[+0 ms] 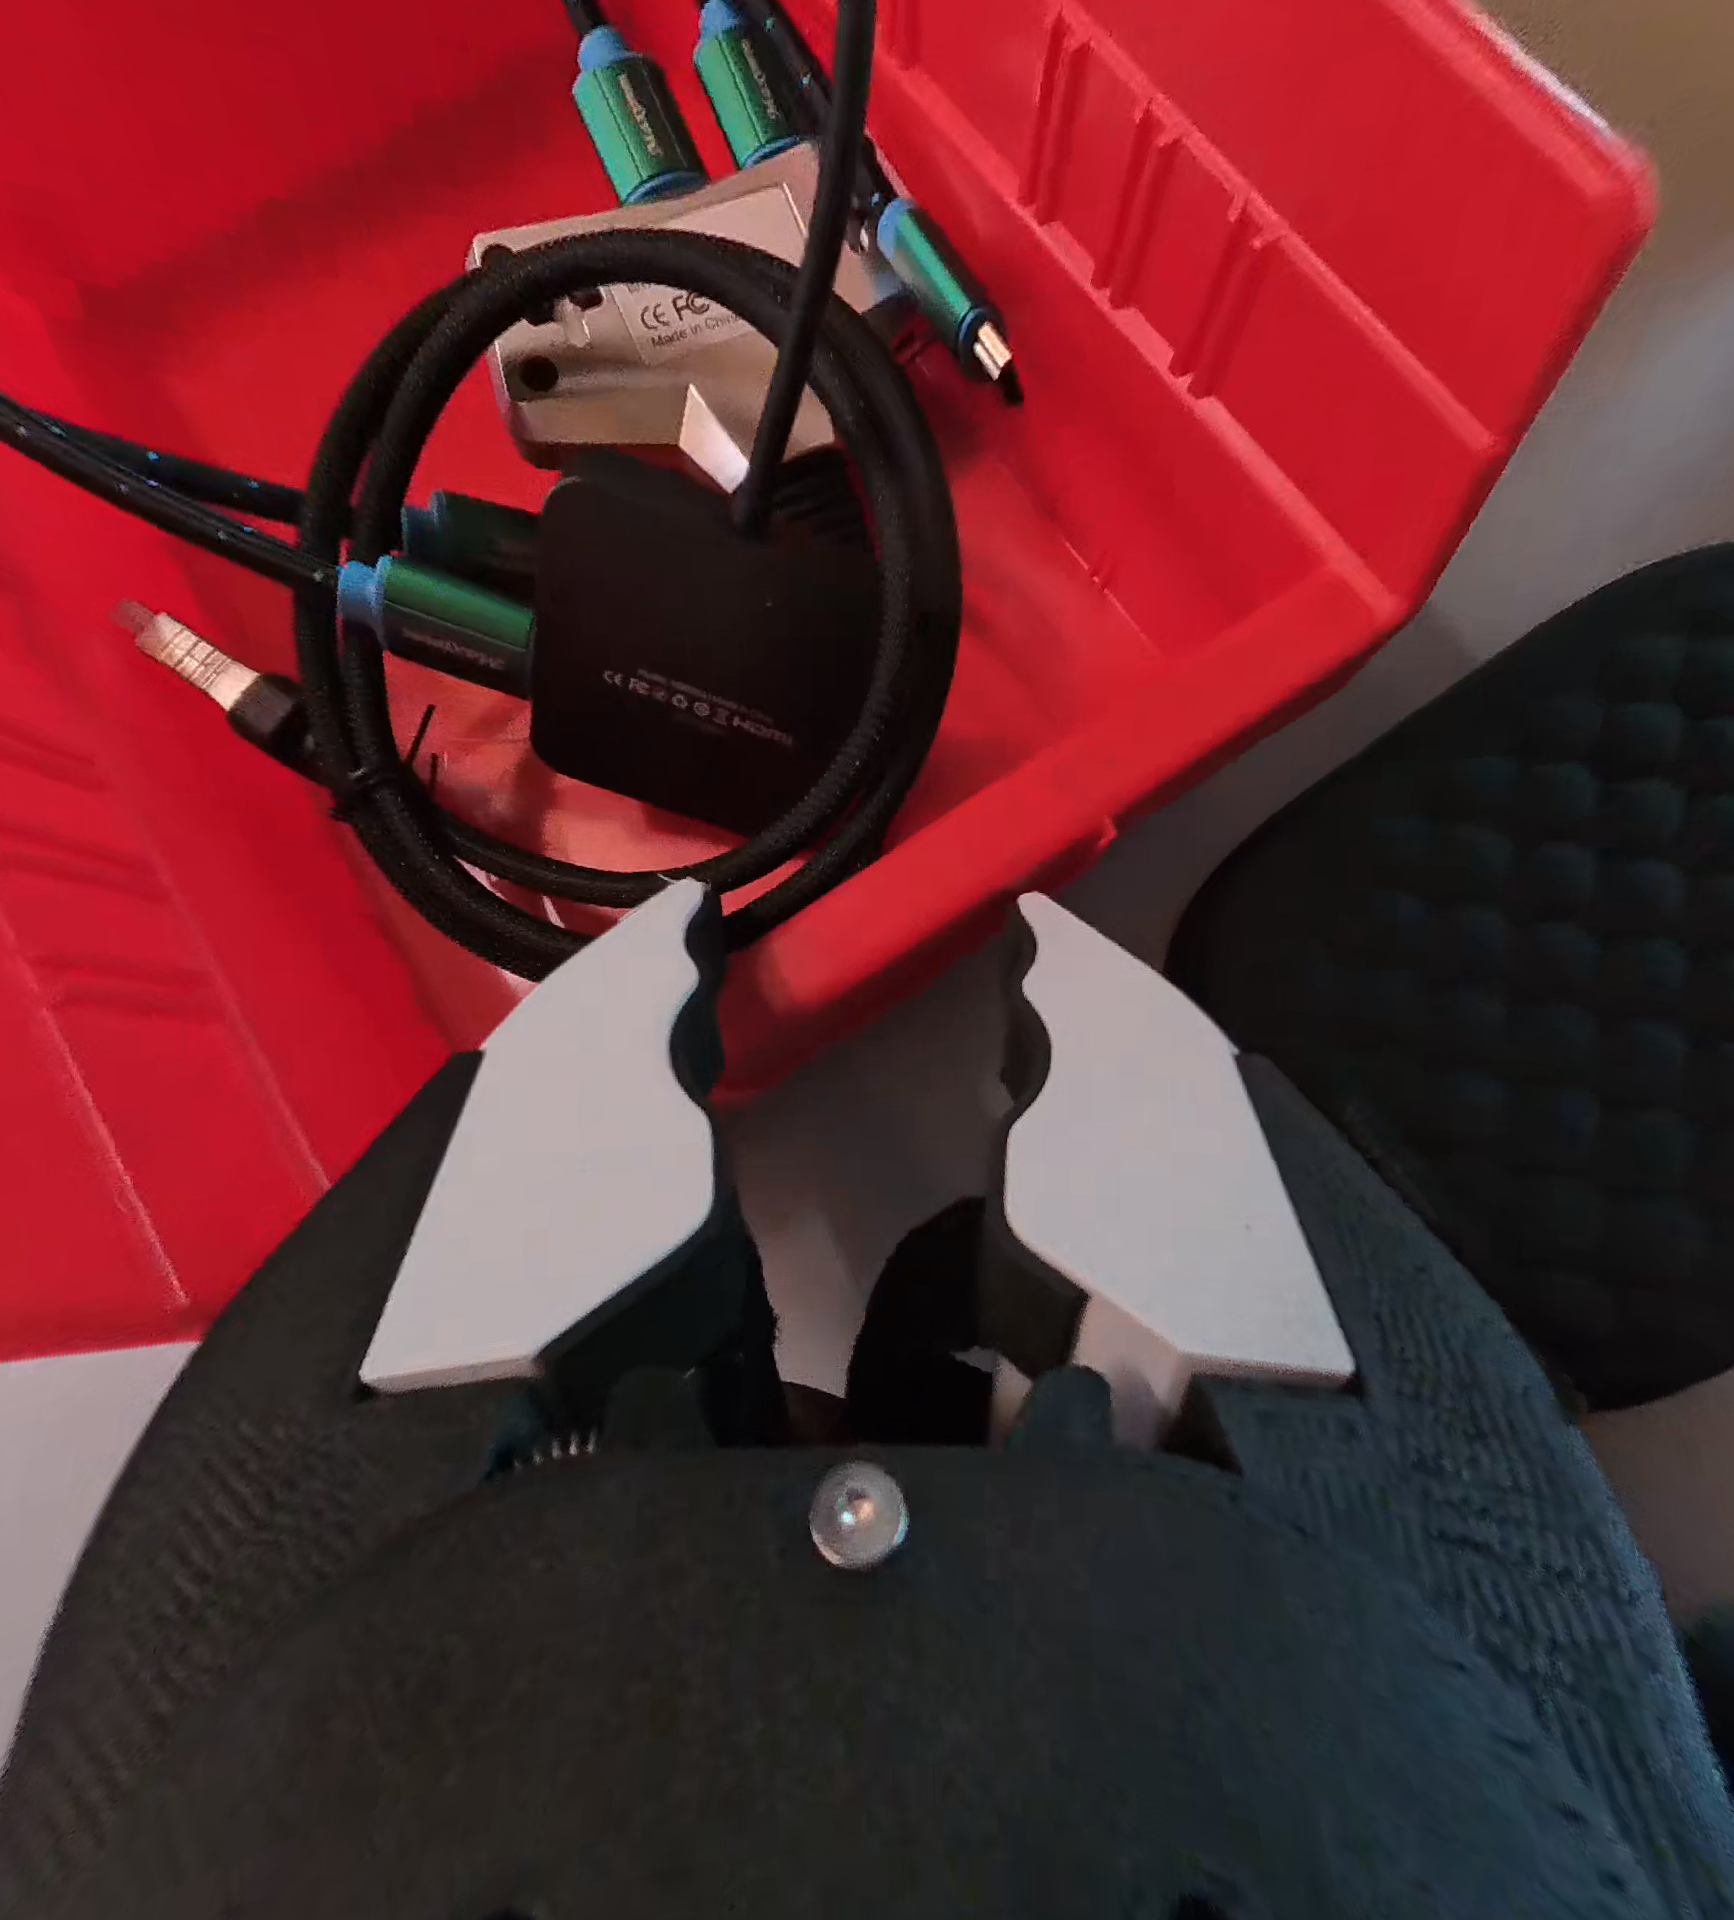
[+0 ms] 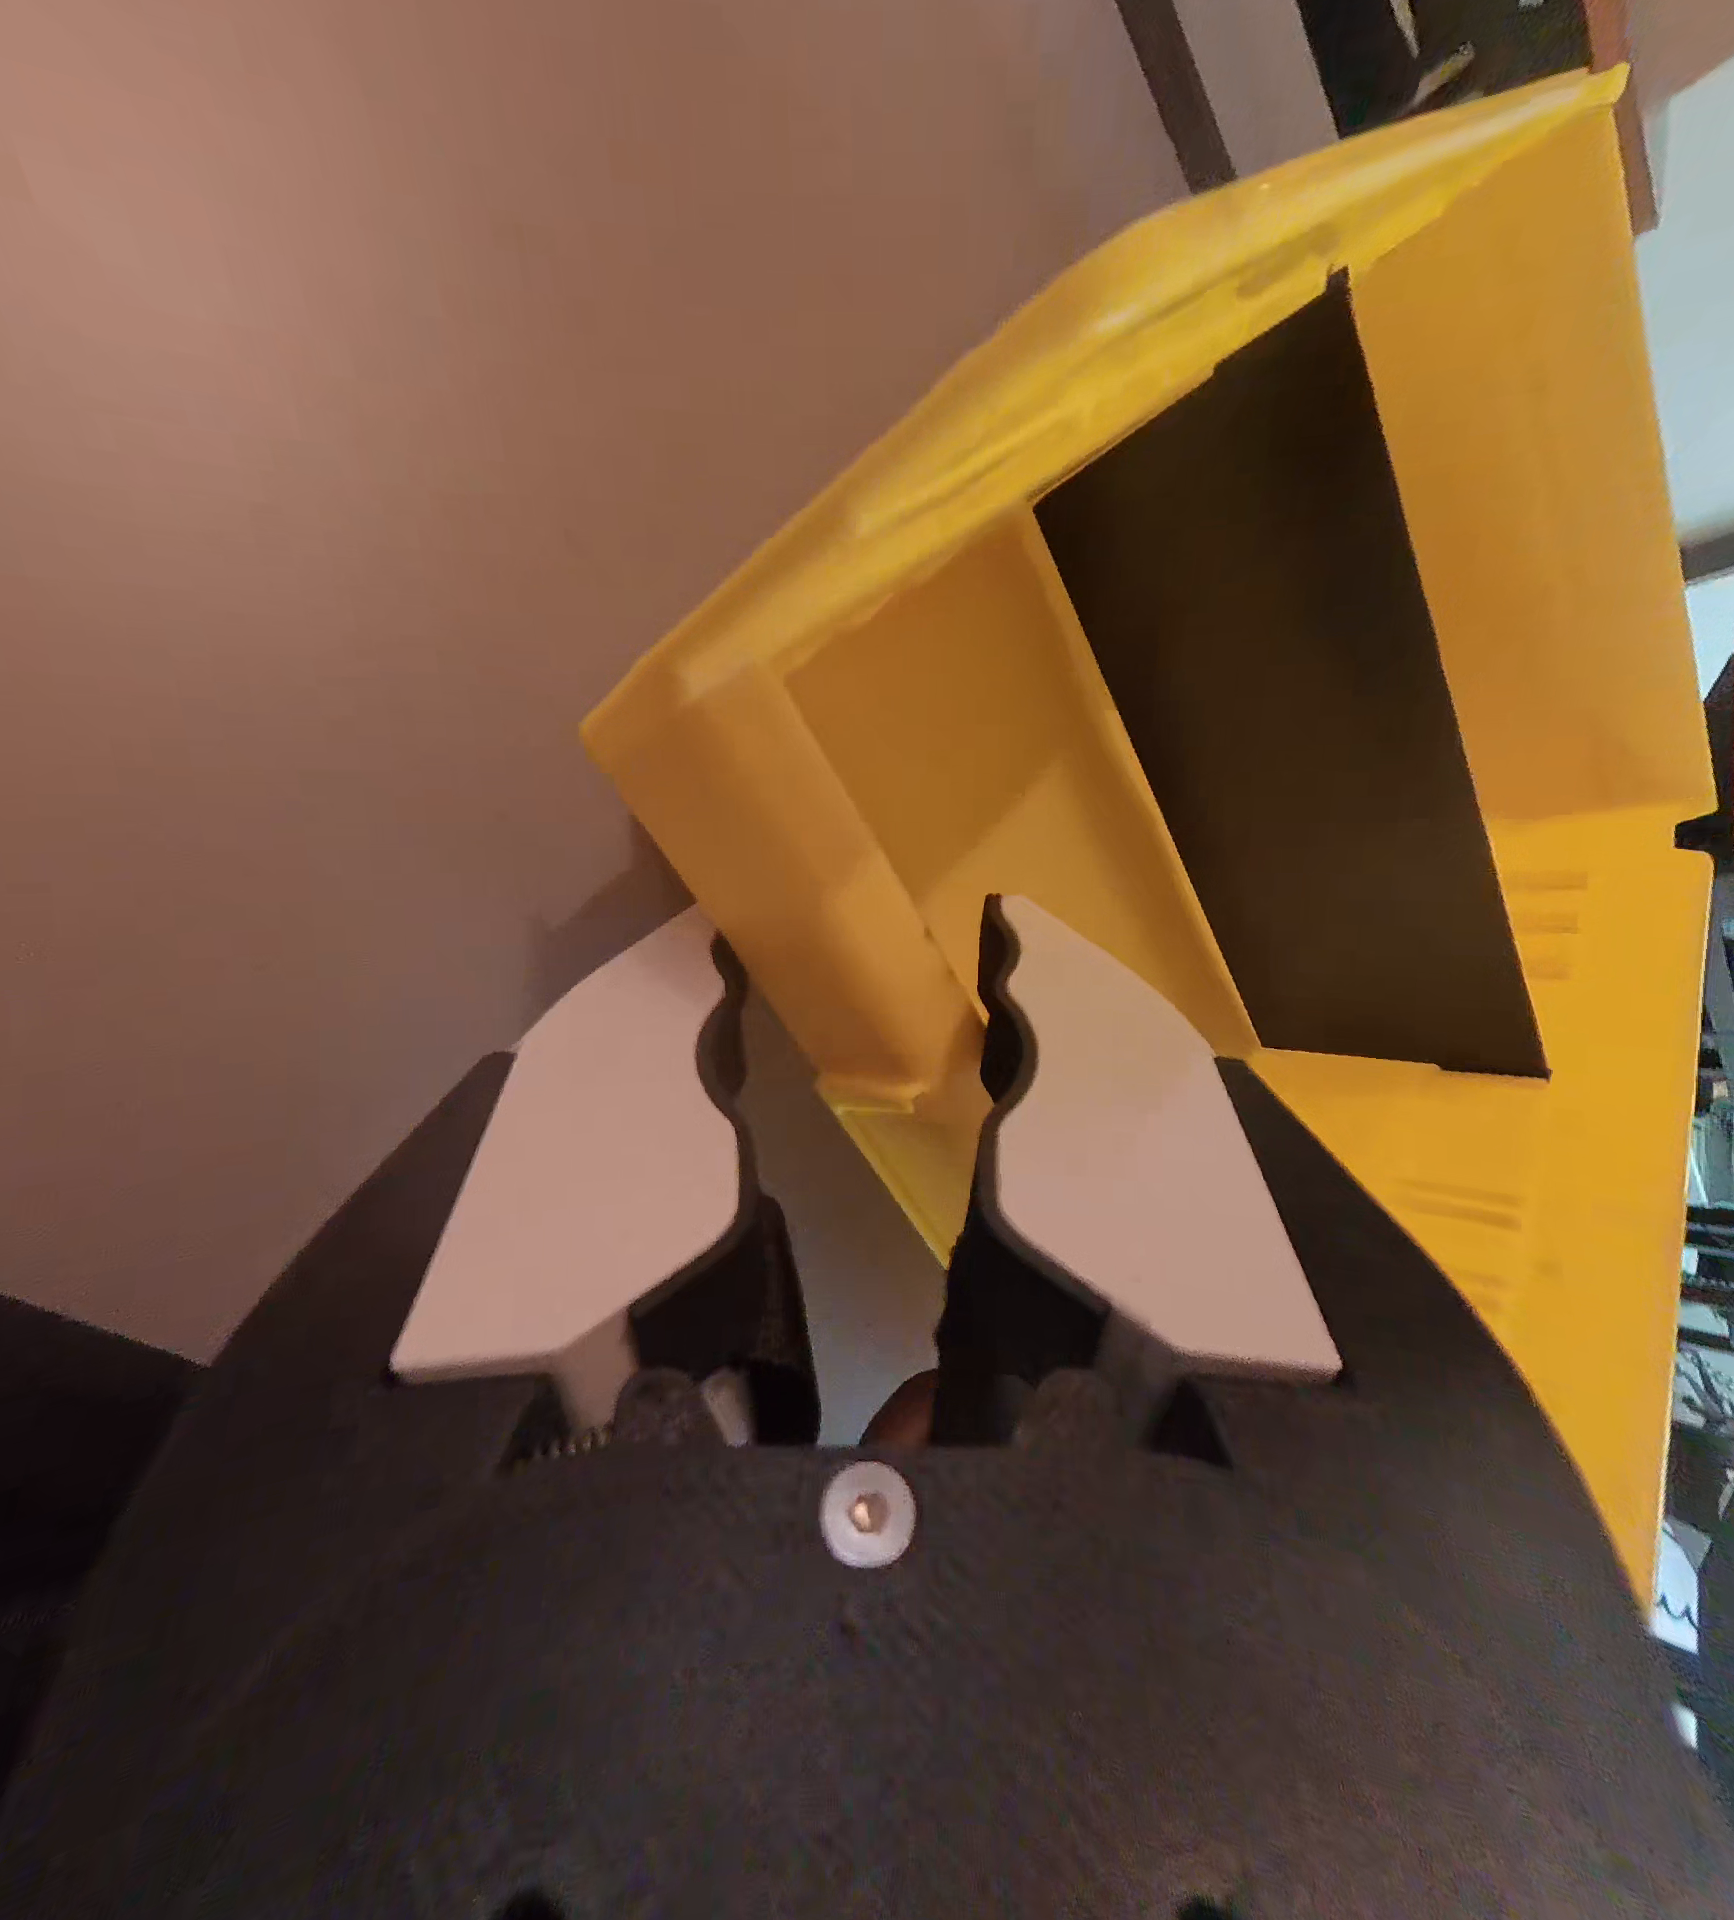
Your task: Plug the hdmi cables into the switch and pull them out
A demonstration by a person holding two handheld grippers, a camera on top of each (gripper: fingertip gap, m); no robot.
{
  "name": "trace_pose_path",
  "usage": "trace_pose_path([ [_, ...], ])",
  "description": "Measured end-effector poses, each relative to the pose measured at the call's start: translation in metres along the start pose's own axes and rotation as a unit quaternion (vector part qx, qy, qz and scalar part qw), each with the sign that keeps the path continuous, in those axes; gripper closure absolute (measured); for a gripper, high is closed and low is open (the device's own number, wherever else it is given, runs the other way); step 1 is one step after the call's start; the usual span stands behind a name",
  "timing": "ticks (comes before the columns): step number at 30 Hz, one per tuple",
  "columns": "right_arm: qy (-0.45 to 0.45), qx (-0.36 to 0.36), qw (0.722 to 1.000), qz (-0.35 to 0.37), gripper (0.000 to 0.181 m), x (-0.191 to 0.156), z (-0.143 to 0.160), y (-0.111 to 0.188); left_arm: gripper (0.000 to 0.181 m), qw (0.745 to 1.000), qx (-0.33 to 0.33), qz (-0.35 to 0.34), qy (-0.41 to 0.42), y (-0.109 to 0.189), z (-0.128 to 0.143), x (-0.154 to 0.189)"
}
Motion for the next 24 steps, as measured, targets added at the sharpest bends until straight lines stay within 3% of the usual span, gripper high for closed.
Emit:
trace_pose_path([
  [14,0.025,-0.021,0.999,-0.017,0.139,0.017,0.062,0.02,0.129,0.994,-0.056,-0.037,0.084,0.039,0.038,-0.009],
  [24,0.045,-0.031,0.998,-0.009,0.141,0.025,0.092,0.031,0.132,0.984,-0.022,-0.051,0.167,0.069,0.066,-0.029],
])
Point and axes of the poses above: each gripper's, where its closed fingertips meet, y back along the fingers, z out of its underside, x = y × z across the jaws, the point moved 3 cm from there along y, back along the fingers, and after that the axes turned 8 degrees about y, right-handed, at the moved point
